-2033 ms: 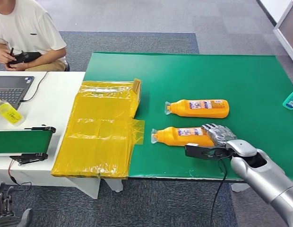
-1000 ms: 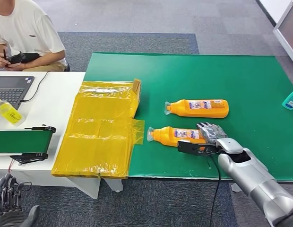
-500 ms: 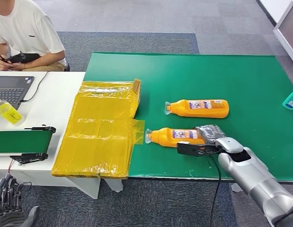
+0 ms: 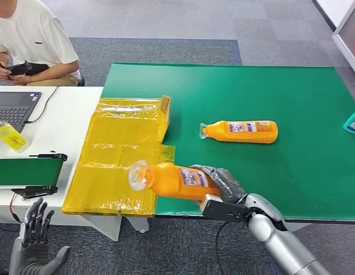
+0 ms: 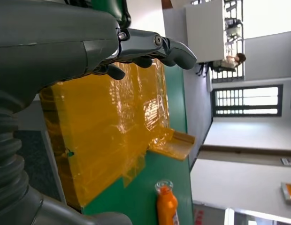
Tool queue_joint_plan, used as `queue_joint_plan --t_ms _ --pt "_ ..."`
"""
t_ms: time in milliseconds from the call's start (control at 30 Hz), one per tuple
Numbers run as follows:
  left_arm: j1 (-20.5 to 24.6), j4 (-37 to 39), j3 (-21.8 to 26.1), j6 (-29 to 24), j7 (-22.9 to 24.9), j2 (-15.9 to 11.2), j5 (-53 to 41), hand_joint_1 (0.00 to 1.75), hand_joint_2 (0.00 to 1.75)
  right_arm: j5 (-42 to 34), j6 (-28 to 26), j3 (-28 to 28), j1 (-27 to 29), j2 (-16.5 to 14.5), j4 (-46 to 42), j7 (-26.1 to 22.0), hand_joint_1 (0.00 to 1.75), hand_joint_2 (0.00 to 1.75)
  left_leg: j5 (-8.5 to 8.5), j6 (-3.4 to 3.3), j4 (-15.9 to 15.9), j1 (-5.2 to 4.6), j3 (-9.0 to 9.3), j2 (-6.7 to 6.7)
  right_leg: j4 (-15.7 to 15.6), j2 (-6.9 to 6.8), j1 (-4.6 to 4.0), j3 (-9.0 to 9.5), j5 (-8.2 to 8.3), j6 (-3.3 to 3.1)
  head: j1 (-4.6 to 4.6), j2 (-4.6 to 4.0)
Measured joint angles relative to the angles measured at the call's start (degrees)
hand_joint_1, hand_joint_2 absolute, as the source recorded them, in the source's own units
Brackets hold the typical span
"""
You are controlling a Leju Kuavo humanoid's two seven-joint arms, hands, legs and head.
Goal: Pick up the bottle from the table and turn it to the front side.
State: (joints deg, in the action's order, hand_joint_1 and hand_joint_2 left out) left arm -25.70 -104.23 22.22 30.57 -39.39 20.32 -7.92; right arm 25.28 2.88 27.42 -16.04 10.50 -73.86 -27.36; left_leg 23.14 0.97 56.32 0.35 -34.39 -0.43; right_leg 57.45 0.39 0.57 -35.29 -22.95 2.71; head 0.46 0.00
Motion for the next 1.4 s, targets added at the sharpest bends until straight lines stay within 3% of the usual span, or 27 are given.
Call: queue_joint_plan --t_ms 200,333,400,467,567,633,867,1033,1333,1367,1400 --pt "2.6 0.0 -7.7 -5.0 1.2 -2.6 0.5 0.0 1.75 -3.2 0.3 -1.8 4.5 -4.9 -6.8 -5.0 1.75 1.75 0.0 0.01 0.0 0.01 0.02 0.01 0.0 0.01 -0.01 0.0 0.01 -0.03 0.02 0.0" --pt "4.3 0.0 -13.8 -7.7 2.2 -5.5 5.8 0.0 1.75 -14.6 9.5 -3.5 7.5 -9.1 -9.8 -8.4 1.75 1.75 0.0 0.01 0.0 0.01 0.02 0.01 0.0 0.01 -0.01 -0.01 0.01 -0.03 0.0 0.0" --pt "5.9 0.0 -17.8 -8.9 3.0 -6.9 8.1 0.0 1.75 -16.7 12.0 -3.6 8.7 -11.4 -10.3 -9.1 1.75 1.75 -0.01 0.02 0.0 0.01 0.02 0.01 0.0 0.01 -0.02 -0.01 0.01 -0.04 -0.01 0.0" --pt "7.6 0.0 -22.1 -10.3 3.9 -8.2 8.6 0.0 1.75 -12.7 8.5 -3.1 9.7 -13.1 -10.2 -10.0 1.75 1.75 -0.02 0.04 0.0 0.02 0.01 0.01 0.0 0.01 -0.02 -0.01 0.01 -0.04 -0.01 0.0" --pt "10.5 0.1 -28.7 -11.5 5.4 -10.5 8.5 0.0 1.75 -3.5 -1.4 -1.6 10.2 -14.8 -9.6 -10.9 1.75 1.75 -0.02 0.04 0.0 0.02 0.01 0.01 0.0 0.01 -0.02 -0.01 0.02 -0.06 -0.01 0.0" --pt "12.5 0.2 -32.1 -11.6 6.6 -11.9 8.4 0.0 1.75 -1.2 -4.4 -0.8 10.2 -15.6 -9.0 -10.9 1.75 1.75 -0.03 0.04 0.0 0.02 0.01 0.02 0.0 0.01 -0.02 -0.01 0.03 -0.06 0.0 0.0" --pt "20.5 1.2 -41.7 -11.9 11.1 -15.8 4.2 0.0 1.75 1.0 -8.1 0.6 9.1 -17.9 -4.8 -10.1 1.75 1.75 -0.06 0.05 0.0 0.01 0.01 0.02 0.0 0.01 -0.01 0.0 0.08 -0.04 0.0 0.0" --pt "25.3 2.0 -47.7 -16.2 13.8 -17.5 -0.4 0.0 1.75 2.6 -10.4 1.2 8.4 -19.4 -1.5 -10.2 1.75 1.75 -0.06 0.06 0.0 0.02 0.01 0.02 0.0 0.01 -0.02 -0.02 0.08 -0.03 -0.01 0.0" --pt "30.4 4.5 -52.5 -19.7 17.4 -18.8 -4.0 0.0 1.75 4.0 -14.1 1.9 7.5 -20.8 2.4 -9.6 1.75 1.75 -0.06 0.06 0.0 0.01 0.01 0.02 0.0 0.02 -0.01 -0.04 0.08 -0.03 0.0 0.0" --pt "30.6 4.8 -52.7 -19.9 17.5 -18.9 -4.1 0.02 1.75 3.8 -14.1 1.9 7.4 -20.8 2.7 -9.7 1.75 1.75 -0.06 0.06 0.0 0.01 0.0 0.02 0.0 0.02 -0.01 -0.04 0.08 -0.03 0.01 0.0" --pt "30.9 5.0 -52.9 -20.0 17.5 -18.9 -4.1 0.46 1.75 3.7 -14.2 1.8 7.3 -20.8 2.9 -9.7 1.75 1.75 -0.06 0.06 0.0 0.01 0.0 0.03 0.0 0.02 -0.01 -0.04 0.08 -0.03 0.0 0.0"
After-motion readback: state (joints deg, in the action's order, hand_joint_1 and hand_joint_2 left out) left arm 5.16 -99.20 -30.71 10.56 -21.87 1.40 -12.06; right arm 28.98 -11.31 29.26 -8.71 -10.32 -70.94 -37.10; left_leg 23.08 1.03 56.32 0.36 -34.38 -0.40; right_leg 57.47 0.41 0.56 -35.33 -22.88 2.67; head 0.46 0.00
